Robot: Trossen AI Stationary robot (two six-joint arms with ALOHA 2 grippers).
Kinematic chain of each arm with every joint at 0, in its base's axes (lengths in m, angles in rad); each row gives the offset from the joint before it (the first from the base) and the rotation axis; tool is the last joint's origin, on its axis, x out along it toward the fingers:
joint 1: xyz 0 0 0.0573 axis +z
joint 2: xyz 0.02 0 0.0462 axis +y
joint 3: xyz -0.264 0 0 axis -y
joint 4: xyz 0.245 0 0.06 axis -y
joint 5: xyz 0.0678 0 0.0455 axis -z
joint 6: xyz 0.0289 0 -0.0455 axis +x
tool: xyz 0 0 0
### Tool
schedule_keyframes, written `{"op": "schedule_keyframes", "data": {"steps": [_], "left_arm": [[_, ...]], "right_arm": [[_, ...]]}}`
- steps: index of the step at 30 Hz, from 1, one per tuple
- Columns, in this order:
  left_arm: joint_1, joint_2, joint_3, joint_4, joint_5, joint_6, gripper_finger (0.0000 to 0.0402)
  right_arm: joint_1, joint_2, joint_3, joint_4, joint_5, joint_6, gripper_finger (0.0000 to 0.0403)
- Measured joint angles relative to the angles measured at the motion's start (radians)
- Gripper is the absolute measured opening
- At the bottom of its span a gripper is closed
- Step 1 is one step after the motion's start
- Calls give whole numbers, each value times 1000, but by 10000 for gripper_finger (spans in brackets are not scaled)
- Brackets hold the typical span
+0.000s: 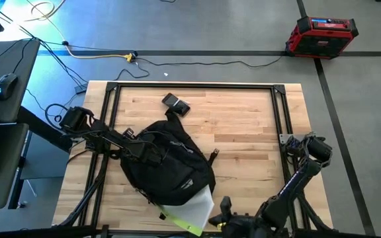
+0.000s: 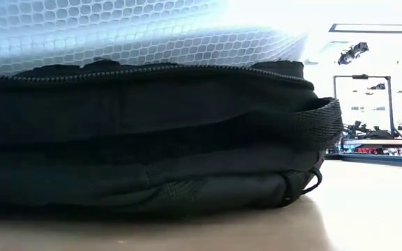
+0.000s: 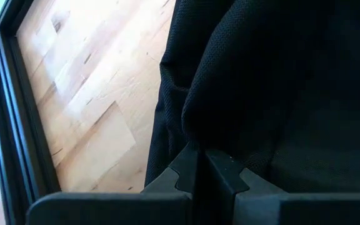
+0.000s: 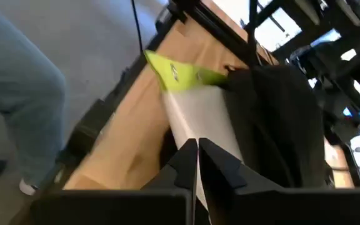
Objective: Unpack backpack
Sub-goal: Remove the green zip bag from the black backpack
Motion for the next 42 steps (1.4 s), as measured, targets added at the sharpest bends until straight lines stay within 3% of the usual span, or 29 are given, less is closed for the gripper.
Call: {"op": "schedule_keyframes", "data": {"steps": [9, 13, 20, 27, 32, 38, 42], "left_arm": [[0, 0, 0, 7, 2, 2, 0], [0, 0, 0, 11, 2, 3, 0], [0, -1, 0, 30, 3, 4, 0], [0, -1, 0, 35, 3, 4, 0], [0, -1, 0, 39, 3, 4, 0], [0, -1, 1, 51, 3, 4, 0], [0, -1, 1, 54, 3, 3, 0]], "right_arm": [[-69, 0, 0, -37, -54, 92, 121], [-88, 0, -7, -39, -143, 58, 164], [-100, 66, -27, -36, -182, -73, 218], [-120, 138, -28, -57, -174, -209, 229], [-89, 139, 27, -123, -61, -270, 229], [-39, 138, 135, -284, 20, -212, 229], [-28, 138, 126, -334, 1, -193, 230]]}}
